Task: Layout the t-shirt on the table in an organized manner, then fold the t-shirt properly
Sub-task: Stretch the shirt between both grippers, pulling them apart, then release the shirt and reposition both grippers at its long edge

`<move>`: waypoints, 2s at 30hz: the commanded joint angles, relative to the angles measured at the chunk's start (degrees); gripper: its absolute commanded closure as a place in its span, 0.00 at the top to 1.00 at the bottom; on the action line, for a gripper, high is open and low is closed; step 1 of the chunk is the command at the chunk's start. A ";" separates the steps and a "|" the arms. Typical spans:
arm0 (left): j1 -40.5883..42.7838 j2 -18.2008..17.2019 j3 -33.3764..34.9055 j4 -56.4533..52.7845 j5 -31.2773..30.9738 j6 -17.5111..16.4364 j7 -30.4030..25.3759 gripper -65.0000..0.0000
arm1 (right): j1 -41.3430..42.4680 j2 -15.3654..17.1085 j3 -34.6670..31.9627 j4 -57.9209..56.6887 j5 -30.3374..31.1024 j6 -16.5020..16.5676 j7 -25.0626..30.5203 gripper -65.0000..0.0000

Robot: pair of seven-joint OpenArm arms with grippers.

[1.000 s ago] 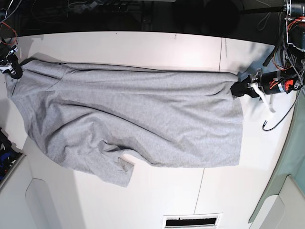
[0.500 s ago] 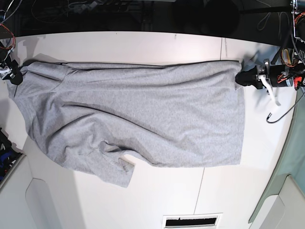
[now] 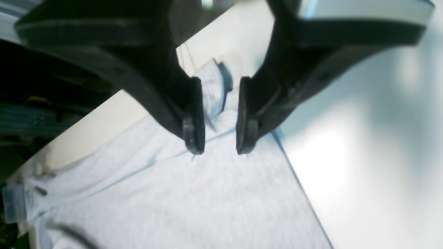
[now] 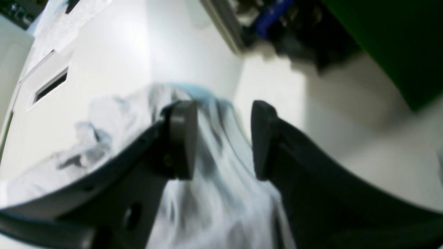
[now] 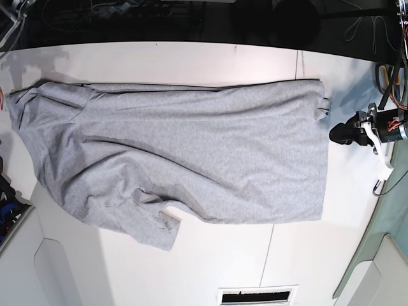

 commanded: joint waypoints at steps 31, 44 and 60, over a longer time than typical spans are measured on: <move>-26.45 12.35 20.55 -34.62 37.97 12.61 -24.96 0.02 | 20.98 -1.92 -34.47 -31.41 -32.52 -8.17 23.08 0.00; -25.86 9.92 20.55 -34.60 37.05 10.49 -18.56 0.02 | 19.96 1.57 -34.49 -31.41 -32.50 -11.56 24.41 0.00; -18.88 3.08 20.52 -33.09 26.60 1.90 -19.15 0.06 | 9.11 1.92 -23.80 -23.28 -24.06 -9.68 23.37 0.00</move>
